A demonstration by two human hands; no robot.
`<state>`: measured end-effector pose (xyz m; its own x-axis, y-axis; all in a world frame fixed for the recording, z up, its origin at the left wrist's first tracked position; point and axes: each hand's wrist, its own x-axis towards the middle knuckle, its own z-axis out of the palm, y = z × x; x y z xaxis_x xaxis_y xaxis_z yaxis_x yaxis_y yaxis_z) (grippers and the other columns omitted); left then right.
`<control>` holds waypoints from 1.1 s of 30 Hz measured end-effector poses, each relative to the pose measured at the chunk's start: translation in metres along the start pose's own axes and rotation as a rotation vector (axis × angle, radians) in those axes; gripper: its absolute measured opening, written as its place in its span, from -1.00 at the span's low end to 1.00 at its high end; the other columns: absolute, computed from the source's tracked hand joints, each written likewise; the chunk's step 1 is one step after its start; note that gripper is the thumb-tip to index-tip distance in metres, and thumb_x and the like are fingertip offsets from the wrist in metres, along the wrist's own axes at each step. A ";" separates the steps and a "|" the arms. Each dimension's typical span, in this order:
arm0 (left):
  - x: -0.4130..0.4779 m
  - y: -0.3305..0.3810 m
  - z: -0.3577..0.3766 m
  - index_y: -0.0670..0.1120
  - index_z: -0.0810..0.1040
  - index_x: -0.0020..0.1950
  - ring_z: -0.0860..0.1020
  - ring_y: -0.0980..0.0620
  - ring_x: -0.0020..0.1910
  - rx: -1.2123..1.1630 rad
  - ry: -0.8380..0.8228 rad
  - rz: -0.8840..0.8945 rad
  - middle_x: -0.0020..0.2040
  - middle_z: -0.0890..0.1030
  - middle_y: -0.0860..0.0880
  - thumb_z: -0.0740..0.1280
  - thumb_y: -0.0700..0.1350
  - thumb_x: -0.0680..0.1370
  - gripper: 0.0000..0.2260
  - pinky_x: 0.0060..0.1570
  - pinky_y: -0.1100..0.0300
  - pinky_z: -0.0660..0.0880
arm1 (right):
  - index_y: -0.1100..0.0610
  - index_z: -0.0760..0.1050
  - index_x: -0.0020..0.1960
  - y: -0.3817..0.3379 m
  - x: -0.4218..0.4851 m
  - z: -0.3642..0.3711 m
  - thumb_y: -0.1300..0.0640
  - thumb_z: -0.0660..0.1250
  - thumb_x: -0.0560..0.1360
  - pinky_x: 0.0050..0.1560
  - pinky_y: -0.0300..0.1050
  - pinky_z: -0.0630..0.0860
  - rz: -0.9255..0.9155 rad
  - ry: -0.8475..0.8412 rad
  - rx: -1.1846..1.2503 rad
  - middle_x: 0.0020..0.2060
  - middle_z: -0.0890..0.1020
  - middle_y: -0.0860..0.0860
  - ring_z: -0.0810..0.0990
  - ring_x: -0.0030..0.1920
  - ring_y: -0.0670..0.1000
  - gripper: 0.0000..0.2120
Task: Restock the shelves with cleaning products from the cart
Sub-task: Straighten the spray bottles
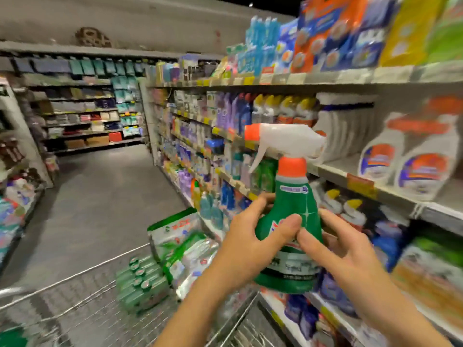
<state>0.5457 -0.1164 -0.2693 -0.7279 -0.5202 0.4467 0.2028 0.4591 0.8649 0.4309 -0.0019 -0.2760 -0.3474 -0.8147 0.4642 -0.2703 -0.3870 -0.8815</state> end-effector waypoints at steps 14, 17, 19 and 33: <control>0.175 0.094 0.272 -0.03 0.58 0.11 0.63 0.16 0.00 -0.257 -0.315 0.373 0.00 0.67 0.09 0.30 0.06 0.51 -0.75 -0.02 0.27 0.55 | -0.17 0.59 0.05 -0.097 -0.030 -0.278 -0.11 0.42 0.40 -0.11 -0.31 0.56 -0.123 0.476 -0.349 -0.03 0.70 -0.10 0.67 -0.01 -0.10 -0.77; 0.209 0.113 0.297 0.00 0.59 0.10 0.63 0.17 0.00 -0.284 -0.340 0.444 0.00 0.68 0.11 0.30 0.10 0.53 -0.75 -0.04 0.32 0.54 | -0.12 0.61 0.04 -0.118 -0.018 -0.311 -0.08 0.37 0.36 -0.17 -0.32 0.57 -0.158 0.511 -0.375 -0.06 0.71 -0.07 0.69 -0.05 -0.09 -0.75; 0.236 0.128 0.306 0.00 0.59 0.11 0.64 0.17 0.00 -0.314 -0.363 0.490 0.01 0.68 0.10 0.30 0.10 0.53 -0.74 -0.03 0.33 0.53 | -0.08 0.61 0.05 -0.131 -0.003 -0.327 -0.05 0.37 0.37 -0.18 -0.30 0.58 -0.209 0.530 -0.406 -0.06 0.71 -0.05 0.70 -0.06 -0.06 -0.74; 0.439 0.214 0.341 -0.17 0.55 0.15 0.64 -0.08 0.00 -0.226 -0.416 0.704 0.03 0.66 -0.12 0.22 0.08 0.61 -0.66 0.10 -0.09 0.55 | 0.12 0.52 0.18 -0.208 0.146 -0.439 0.00 0.29 0.55 -0.28 -0.22 0.60 -0.226 0.772 -0.805 -0.09 0.70 -0.03 0.70 -0.13 -0.09 -0.73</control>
<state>0.0467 -0.0008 0.0341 -0.5551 0.1605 0.8161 0.7929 0.3986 0.4609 0.0422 0.1494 0.0132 -0.6025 -0.1701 0.7797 -0.7981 0.1260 -0.5892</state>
